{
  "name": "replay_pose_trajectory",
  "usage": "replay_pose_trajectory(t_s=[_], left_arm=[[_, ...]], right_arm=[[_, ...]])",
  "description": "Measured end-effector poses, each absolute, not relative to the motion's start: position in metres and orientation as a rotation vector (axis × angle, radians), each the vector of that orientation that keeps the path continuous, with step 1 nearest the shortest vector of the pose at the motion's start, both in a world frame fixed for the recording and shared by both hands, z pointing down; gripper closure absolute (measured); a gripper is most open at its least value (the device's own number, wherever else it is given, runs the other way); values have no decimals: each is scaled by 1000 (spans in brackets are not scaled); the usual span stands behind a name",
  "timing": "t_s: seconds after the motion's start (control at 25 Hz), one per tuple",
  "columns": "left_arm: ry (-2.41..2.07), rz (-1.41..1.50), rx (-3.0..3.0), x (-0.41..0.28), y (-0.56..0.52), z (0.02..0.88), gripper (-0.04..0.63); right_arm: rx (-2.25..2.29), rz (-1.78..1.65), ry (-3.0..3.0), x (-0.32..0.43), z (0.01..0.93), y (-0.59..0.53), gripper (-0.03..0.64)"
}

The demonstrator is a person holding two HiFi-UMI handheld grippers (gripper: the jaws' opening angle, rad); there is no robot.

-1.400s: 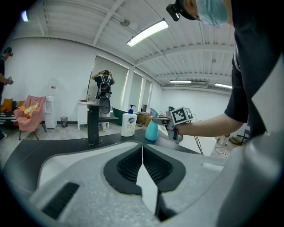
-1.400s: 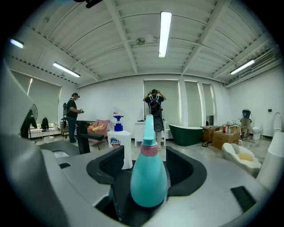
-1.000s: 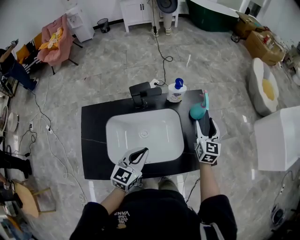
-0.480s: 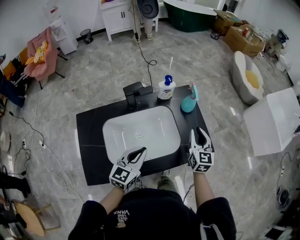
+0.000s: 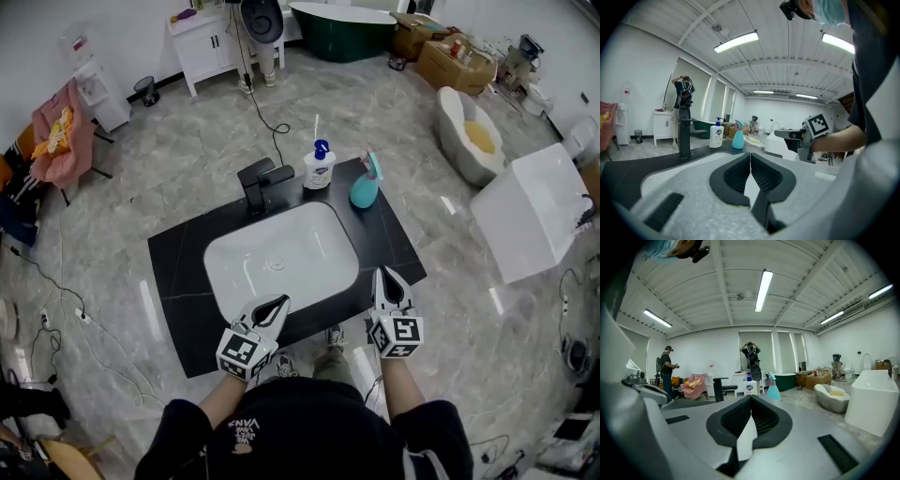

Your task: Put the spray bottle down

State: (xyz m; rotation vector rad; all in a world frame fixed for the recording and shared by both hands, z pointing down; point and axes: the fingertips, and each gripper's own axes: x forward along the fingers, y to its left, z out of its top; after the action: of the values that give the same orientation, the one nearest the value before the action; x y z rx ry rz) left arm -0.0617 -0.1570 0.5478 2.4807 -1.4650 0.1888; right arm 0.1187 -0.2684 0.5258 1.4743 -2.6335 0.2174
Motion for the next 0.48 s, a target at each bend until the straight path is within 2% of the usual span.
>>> replay_pose_trajectory(t_s=[0.48], left_arm=[[-1422,168,2554,-72,-130,537,575]], right_arm=[[1517,323,-2647,104,519,-190,614]])
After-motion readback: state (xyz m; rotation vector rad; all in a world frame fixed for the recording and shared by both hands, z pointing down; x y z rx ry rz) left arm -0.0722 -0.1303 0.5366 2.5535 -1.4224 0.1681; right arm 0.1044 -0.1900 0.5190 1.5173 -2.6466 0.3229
